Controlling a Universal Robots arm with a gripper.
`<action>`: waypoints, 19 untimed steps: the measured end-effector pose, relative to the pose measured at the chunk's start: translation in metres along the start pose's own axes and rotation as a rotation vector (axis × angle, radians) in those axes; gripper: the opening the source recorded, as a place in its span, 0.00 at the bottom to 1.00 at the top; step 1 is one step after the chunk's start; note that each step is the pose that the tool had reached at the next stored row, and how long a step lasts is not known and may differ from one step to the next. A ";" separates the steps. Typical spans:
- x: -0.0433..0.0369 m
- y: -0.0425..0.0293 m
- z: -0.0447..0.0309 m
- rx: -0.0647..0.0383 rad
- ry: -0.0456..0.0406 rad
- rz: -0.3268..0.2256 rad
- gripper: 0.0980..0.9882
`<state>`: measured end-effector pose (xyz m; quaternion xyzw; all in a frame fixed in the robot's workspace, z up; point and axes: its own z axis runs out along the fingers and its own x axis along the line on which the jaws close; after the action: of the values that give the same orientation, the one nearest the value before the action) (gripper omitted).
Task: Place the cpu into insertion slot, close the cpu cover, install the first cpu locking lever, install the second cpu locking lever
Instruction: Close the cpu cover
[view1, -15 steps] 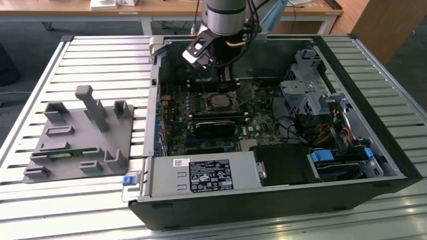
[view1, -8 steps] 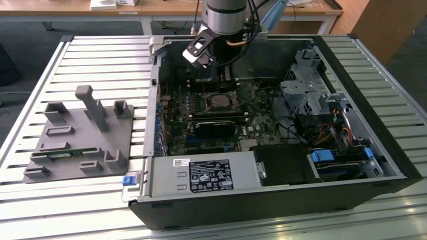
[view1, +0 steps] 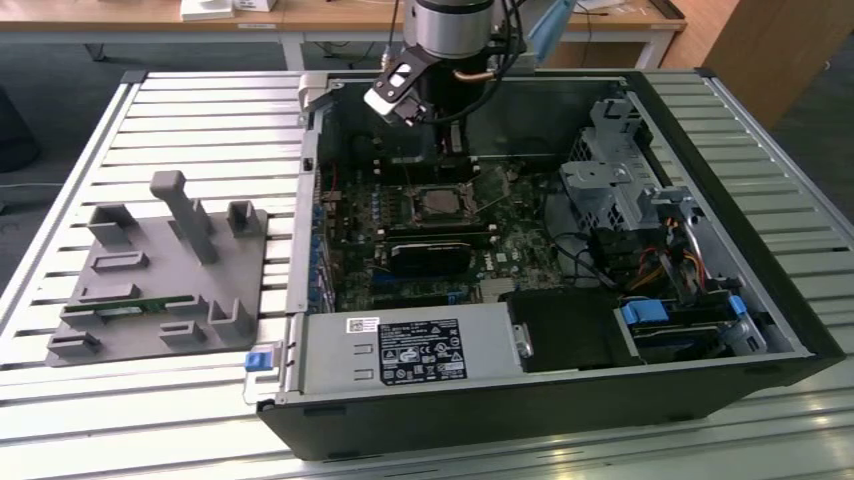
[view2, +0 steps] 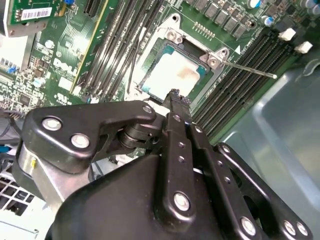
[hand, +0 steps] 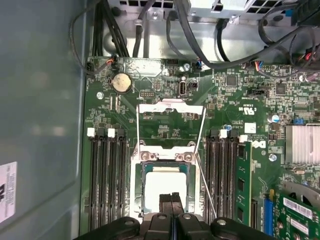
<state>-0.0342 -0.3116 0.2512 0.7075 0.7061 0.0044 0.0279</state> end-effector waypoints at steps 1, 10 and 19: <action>-0.0001 0.0001 -0.0019 0.000 0.0007 0.000 0.01; -0.0012 -0.0009 -0.0130 -0.001 0.0022 0.004 0.01; -0.0157 -0.0001 -0.0121 -0.001 0.0042 0.004 0.01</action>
<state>-0.0349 -0.3268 0.2638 0.7089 0.7048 0.0063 0.0268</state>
